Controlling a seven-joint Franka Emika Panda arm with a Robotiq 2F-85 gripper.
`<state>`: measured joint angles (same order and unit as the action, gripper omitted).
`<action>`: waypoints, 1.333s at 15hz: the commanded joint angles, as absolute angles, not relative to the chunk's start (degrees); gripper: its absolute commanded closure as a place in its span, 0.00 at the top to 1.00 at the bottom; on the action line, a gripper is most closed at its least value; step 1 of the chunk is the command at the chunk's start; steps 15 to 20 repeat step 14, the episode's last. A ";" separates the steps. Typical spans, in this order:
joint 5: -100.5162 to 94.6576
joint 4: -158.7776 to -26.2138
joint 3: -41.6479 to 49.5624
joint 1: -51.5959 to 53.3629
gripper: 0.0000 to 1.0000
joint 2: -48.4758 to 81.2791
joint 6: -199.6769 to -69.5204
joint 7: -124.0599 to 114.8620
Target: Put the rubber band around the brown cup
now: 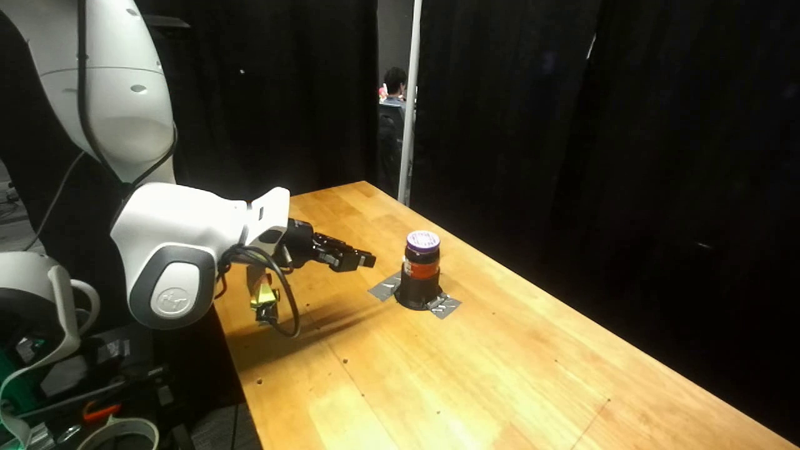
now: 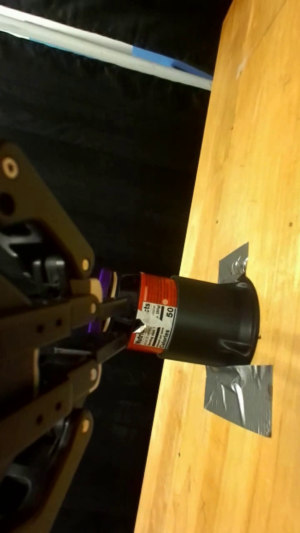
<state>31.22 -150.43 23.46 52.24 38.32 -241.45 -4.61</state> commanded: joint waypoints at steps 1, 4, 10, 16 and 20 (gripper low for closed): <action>32.76 -154.24 25.59 52.70 0.47 25.16 -228.90 6.10; 39.33 -154.77 28.71 54.20 0.69 18.54 -215.57 19.29; 63.54 -149.26 56.40 77.54 1.00 23.24 -186.68 44.40; 54.93 -150.16 74.21 92.72 1.00 30.93 -170.19 33.46; 54.93 -150.16 74.21 92.72 1.00 30.93 -170.19 33.46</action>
